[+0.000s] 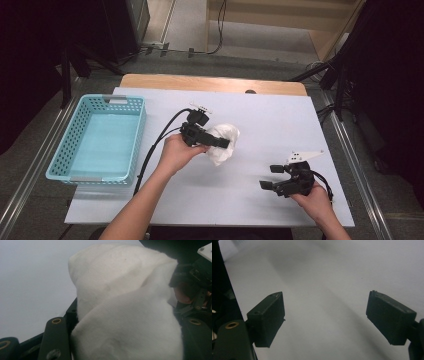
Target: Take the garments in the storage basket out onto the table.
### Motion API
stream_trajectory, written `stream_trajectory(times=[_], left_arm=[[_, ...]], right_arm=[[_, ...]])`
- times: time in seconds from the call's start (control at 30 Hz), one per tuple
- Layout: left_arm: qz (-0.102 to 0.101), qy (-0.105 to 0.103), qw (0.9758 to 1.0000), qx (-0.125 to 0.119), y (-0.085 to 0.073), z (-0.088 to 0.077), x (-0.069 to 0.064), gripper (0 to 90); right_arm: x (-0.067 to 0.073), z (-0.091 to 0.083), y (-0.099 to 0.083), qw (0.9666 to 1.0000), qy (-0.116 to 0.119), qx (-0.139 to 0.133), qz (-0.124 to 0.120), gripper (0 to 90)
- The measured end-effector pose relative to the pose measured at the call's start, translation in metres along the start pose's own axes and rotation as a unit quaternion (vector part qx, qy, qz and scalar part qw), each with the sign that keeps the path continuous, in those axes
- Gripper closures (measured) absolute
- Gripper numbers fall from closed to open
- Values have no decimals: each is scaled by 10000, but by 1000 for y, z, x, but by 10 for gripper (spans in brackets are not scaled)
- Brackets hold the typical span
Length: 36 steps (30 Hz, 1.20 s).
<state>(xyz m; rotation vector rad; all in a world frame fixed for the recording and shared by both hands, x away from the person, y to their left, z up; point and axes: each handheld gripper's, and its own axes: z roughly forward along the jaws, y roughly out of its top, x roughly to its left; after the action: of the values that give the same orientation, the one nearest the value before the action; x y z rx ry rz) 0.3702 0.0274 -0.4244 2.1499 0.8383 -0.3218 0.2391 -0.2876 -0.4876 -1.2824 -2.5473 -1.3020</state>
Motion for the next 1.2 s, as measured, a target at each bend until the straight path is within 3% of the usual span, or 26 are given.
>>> stream_trajectory(times=[0.73, 0.87, 1.03, 1.2], left_arm=[[283, -80, 9995, 100, -8, 45, -21, 382], [261, -94, 9996, 93, -11, 54, -20, 377], [274, 71, 9995, 110, -15, 66, -18, 375], [274, 92, 9996, 40, -16, 73, -16, 370]], right_arm=[[1, -3, -5, 10000, -51, -25, 46, 140], [1, -3, -5, 10000, -51, -23, 45, 140], [2, -2, -4, 10000, -25, 3, 20, 140], [2, -2, -4, 10000, -25, -8, 14, 140]])
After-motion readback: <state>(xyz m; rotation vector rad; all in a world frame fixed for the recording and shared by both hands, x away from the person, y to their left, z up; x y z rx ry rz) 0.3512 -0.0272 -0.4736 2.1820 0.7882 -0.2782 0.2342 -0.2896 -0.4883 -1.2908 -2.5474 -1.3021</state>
